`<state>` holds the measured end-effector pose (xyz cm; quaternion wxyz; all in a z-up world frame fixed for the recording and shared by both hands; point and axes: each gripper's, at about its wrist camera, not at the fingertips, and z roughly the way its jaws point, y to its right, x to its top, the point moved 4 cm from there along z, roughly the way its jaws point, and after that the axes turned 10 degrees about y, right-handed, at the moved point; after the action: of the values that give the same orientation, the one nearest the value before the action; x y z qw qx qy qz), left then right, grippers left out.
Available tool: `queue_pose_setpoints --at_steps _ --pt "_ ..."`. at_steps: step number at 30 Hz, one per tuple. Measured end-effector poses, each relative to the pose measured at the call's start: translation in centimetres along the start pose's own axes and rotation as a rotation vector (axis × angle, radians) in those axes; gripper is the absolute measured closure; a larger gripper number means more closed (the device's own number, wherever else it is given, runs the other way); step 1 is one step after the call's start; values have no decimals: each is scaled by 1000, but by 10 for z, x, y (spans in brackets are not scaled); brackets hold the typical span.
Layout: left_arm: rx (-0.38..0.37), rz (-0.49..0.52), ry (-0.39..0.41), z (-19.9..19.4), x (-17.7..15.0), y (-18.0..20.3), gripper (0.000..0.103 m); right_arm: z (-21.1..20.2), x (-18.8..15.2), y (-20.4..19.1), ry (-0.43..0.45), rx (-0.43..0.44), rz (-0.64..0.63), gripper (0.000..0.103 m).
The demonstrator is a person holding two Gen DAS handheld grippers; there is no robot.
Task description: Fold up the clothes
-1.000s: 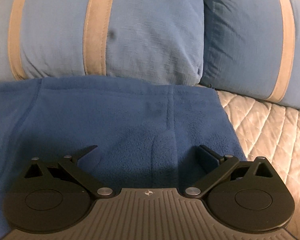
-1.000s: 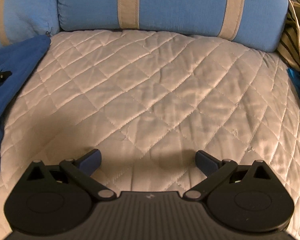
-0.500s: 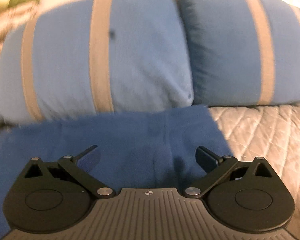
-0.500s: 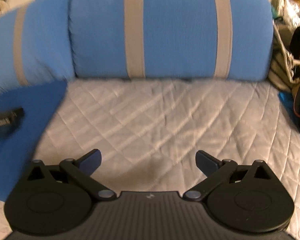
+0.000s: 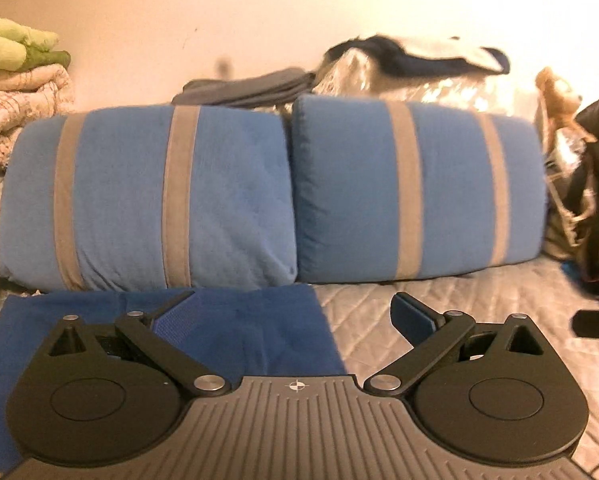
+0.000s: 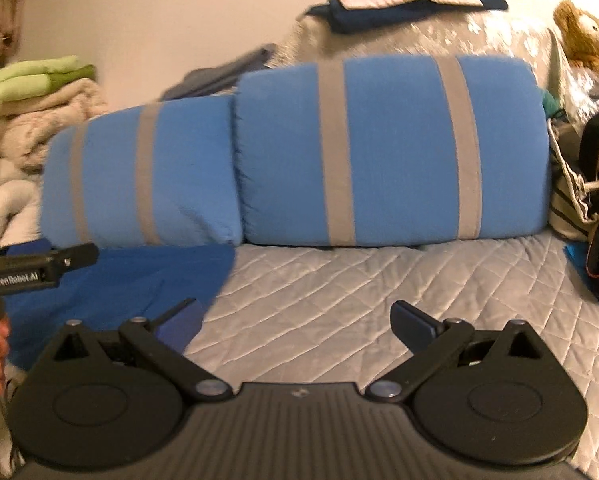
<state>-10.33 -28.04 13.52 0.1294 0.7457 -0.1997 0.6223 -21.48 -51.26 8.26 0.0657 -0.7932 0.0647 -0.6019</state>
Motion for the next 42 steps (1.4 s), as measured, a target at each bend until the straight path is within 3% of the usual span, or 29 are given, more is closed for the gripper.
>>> queue_pose_setpoints --at_steps 10,19,30,34,42 --pt "38 17 26 -59 1 11 0 -63 -5 -18 87 36 -13 0" --pt "51 34 172 -105 31 28 0 -113 17 -4 302 10 62 0" --pt "64 41 241 -131 64 39 0 -169 46 5 597 31 122 0" --pt "65 33 251 -138 70 39 0 -178 49 7 649 53 170 0" --pt "65 9 220 -127 58 31 0 -166 46 10 615 52 199 0"
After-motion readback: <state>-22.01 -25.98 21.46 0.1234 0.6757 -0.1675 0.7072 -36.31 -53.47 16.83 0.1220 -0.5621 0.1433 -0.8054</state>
